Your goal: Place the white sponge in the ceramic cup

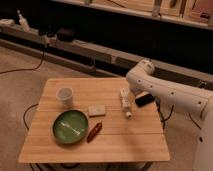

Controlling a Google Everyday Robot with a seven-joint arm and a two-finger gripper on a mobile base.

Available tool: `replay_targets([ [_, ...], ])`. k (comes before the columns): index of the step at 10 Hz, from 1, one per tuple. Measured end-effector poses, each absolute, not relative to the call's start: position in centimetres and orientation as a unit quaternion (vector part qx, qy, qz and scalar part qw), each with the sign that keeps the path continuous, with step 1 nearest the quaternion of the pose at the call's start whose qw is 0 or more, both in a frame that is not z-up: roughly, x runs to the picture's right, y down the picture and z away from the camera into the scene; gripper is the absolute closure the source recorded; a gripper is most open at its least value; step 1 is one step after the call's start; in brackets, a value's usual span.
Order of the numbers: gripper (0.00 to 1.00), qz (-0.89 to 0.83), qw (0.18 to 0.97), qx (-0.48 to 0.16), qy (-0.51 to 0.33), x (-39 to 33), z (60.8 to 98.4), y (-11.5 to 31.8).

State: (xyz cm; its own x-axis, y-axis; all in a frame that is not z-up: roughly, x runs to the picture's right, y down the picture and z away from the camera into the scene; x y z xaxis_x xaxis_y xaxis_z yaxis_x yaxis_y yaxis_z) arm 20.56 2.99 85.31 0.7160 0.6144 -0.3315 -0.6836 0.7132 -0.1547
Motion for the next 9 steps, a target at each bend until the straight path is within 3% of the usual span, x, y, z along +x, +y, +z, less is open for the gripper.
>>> replay_targets([
  [4, 0.2, 0.343, 0.922, -0.139, 0.119, 19.9, 85.2, 2.9],
  [9, 0.2, 0.201, 0.965, -0.162, -0.032, 10.2, 83.3, -0.3],
])
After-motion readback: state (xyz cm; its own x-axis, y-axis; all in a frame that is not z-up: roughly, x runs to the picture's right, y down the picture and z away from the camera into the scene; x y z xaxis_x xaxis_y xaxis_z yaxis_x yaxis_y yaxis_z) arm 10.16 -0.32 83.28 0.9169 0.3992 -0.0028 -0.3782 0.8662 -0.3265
